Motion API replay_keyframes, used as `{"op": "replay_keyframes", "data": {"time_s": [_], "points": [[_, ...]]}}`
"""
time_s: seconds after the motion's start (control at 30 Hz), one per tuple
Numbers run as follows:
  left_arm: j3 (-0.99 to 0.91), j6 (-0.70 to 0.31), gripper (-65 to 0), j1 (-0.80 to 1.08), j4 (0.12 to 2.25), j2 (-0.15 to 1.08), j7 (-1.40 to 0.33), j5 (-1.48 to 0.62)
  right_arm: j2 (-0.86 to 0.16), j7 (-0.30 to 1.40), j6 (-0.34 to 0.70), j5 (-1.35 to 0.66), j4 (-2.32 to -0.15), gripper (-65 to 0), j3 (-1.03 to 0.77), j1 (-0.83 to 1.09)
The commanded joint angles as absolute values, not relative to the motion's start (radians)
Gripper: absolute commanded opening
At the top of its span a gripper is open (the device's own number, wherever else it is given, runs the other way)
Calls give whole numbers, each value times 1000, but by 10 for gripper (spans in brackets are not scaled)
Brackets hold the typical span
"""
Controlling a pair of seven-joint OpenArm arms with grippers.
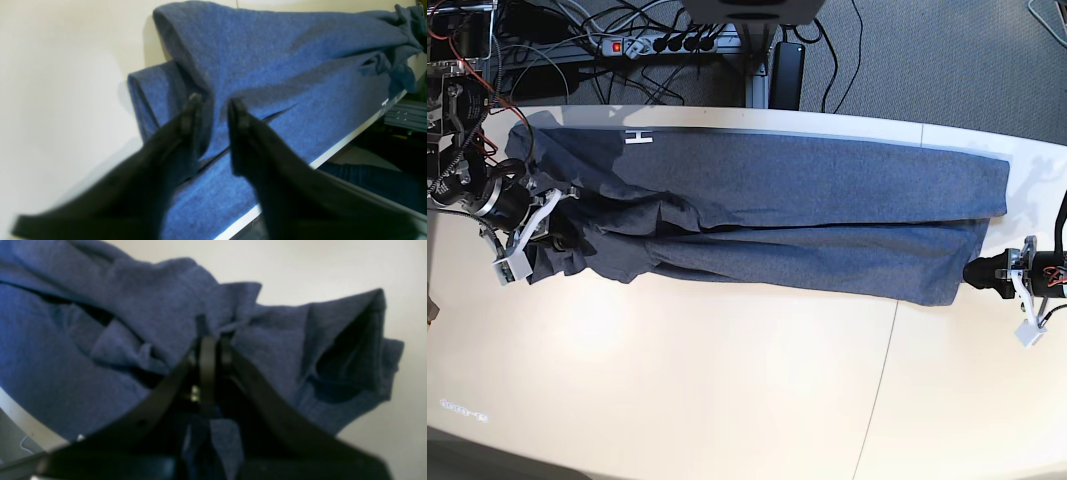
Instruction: Fold the T-shirt properly
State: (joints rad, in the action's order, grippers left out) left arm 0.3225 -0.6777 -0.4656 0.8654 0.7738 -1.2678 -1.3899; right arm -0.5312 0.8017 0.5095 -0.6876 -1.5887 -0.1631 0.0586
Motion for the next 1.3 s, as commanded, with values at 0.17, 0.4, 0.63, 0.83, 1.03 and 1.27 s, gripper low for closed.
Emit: {"op": "replay_keyframes", "data": {"time_s": [0.17,0.4,0.63,0.83,1.03,1.27], "points": [[316,-698,-346,-493,877,818,-1238,-1410,-545,759,583,-696,-1606,-650,-176,46],[316,-698,-346,-493,877,832,-1229,-1409,-545,760,583,-701,-1606,-650,-176,45],[316,-698,-346,-493,877,843,-1227,-1409,-544,759,583,-717,-1606,-273,-175,44],[316,-698,-346,-493,877,843,-1227,-1409,-506,760,582,-718,-1632,-275,-176,44],[316,-698,-346,-493,877,843,-1226,-1398,-464,759,582,-715,-1681,-275,-176,39],[316,-698,-347,-493,877,843,-1192,-1368,-439,765,582,-715,-1687,-275,-176,42]]}}
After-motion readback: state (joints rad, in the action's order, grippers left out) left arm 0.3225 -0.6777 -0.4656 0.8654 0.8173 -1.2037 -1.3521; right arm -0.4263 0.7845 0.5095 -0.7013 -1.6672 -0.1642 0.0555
